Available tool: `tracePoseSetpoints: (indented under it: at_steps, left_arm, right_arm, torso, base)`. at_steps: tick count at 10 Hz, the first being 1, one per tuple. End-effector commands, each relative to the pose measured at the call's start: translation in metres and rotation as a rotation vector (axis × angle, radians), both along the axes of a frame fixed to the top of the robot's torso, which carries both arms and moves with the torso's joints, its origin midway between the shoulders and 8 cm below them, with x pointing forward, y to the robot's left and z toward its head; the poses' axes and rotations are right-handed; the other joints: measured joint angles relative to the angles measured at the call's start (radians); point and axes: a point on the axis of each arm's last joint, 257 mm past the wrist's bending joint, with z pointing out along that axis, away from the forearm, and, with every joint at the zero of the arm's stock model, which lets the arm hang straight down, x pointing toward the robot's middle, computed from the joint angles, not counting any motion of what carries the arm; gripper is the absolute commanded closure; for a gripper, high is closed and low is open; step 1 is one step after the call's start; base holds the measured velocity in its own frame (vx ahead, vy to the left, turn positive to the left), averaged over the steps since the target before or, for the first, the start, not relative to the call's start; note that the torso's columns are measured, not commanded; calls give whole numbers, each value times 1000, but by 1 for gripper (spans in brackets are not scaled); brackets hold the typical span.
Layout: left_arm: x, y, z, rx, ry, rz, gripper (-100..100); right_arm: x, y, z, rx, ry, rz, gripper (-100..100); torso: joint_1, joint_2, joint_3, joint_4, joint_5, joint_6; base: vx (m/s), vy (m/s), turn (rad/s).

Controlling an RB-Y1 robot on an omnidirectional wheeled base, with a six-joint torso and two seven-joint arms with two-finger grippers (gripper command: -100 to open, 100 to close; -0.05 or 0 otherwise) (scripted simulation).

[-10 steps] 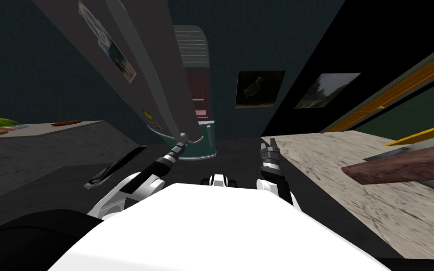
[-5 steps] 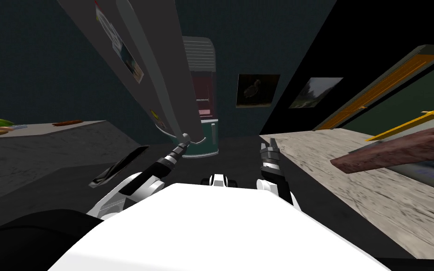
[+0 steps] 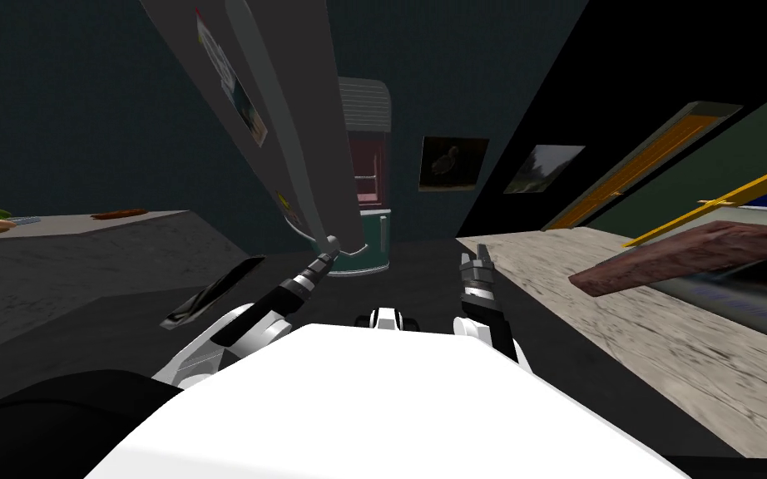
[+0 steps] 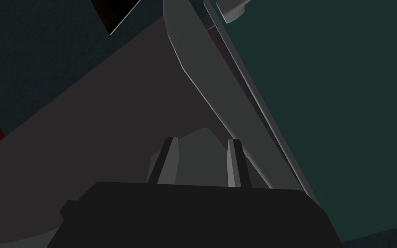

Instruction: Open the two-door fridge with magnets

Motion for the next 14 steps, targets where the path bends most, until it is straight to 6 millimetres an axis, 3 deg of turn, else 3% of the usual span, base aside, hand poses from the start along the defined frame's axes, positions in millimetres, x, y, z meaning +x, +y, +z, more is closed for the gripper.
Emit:
tracePoseSetpoints:
  at_steps: [1,6,7,8,14]
  left_arm:
    - [2,3,25,5,-73,-2,100]
    - [-2,-12,29,3,-82,-53,100]
    - [-3,-12,6,-11,-18,-49,100]
    - [-4,-18,4,-11,-10,-69,100]
    - [-7,-40,13,-9,-34,-139,100]
  right_arm:
    - [0,0,0,0,0,0,0]
    - [0,0,0,0,0,0,0]
    - [0,0,0,0,0,0,0]
    - [0,0,0,0,0,0,0]
    - [0,0,0,0,0,0,0]
  torso:
    - [0,2,1,0,0,1]
    - [14,18,13,2,5,0]
    - [10,12,9,2,3,0]
    - [-3,5,6,-5,3,3]
    - [6,4,6,-6,6,3]
  base:
    - [23,-30,-4]
    - [-108,119,-53]
    - [-72,66,-6]
    - [-92,164,-86]
    - [-126,205,-90]
